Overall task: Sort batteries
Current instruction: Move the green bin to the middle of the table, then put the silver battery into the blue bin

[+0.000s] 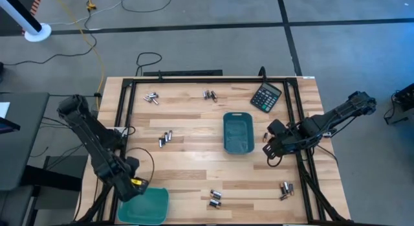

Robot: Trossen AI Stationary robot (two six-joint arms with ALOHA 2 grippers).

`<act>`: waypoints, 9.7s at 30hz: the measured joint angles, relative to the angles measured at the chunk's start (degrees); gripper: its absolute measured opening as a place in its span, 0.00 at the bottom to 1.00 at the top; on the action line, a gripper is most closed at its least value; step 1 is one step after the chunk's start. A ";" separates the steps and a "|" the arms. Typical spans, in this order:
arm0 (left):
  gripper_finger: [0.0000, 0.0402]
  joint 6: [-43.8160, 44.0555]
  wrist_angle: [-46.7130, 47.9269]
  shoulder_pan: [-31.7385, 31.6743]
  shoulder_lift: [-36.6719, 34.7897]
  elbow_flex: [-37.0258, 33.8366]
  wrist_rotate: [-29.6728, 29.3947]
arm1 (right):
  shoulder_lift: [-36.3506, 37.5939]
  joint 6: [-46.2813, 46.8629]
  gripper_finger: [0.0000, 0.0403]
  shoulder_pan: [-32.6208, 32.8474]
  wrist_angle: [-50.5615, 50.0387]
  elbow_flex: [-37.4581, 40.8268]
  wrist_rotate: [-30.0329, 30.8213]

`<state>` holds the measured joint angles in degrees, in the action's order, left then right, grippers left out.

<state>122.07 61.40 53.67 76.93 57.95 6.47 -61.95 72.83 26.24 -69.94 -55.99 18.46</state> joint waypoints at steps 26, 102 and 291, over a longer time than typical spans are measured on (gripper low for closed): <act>0.17 -3.60 -3.76 1.36 7.95 -0.09 4.72 | 0.00 -1.37 0.26 0.00 0.78 0.00 0.13; 0.00 -175.42 22.90 -71.69 53.82 70.47 -10.00 | -7.69 7.31 0.26 -8.24 12.23 0.02 0.13; 0.28 -103.13 -68.33 -46.34 -34.19 -37.11 -25.98 | 1.87 -6.63 0.26 -12.12 13.07 -0.04 -3.48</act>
<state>18.94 -6.92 7.33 42.74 20.84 -19.51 -60.08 66.20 14.12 -56.88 -56.03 14.98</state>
